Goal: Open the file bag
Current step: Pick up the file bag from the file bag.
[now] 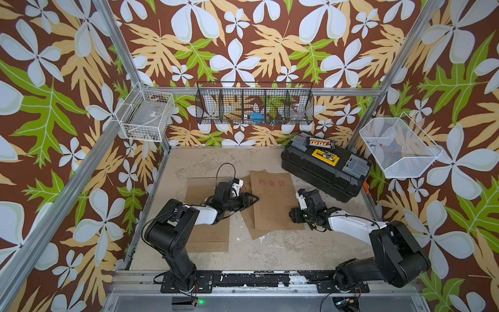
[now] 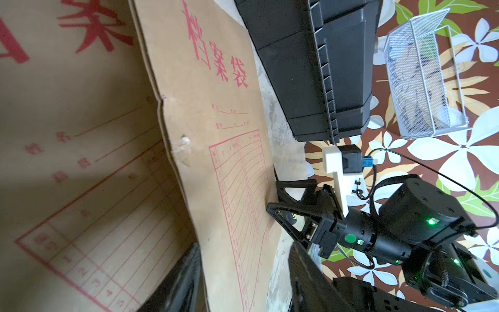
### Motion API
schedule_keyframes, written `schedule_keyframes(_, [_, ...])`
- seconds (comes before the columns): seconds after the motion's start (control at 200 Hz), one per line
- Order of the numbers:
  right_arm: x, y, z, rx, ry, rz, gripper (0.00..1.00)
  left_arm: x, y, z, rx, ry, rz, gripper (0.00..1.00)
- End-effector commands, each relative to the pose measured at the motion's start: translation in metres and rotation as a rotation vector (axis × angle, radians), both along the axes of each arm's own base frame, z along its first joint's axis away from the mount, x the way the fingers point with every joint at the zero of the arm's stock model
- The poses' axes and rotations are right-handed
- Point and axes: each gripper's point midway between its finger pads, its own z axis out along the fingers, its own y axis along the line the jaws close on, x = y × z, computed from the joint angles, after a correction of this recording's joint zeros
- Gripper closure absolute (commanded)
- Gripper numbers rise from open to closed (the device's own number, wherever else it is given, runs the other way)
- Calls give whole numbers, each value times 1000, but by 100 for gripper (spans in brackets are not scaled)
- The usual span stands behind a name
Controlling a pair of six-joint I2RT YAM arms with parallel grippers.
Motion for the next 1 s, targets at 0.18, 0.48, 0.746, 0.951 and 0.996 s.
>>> schedule_keyframes(0.18, [-27,3,-14,27,127,18,35,-3,-10,22,-102,-40,-50,50])
schedule_keyframes(0.48, [-27,5,-12,40,126,24,35,-10,-26,5,-106,2,-83,50])
schedule_keyframes(0.746, [-26,3,-7,29,112,23,35,0,-22,6,-52,-15,-46,72])
schedule_keyframes(0.951, [-15,5,21,46,33,20,35,6,-16,13,42,-54,-32,100])
schedule_keyframes(0.996, [-12,8,33,65,-1,25,34,6,-14,20,55,-70,-28,100])
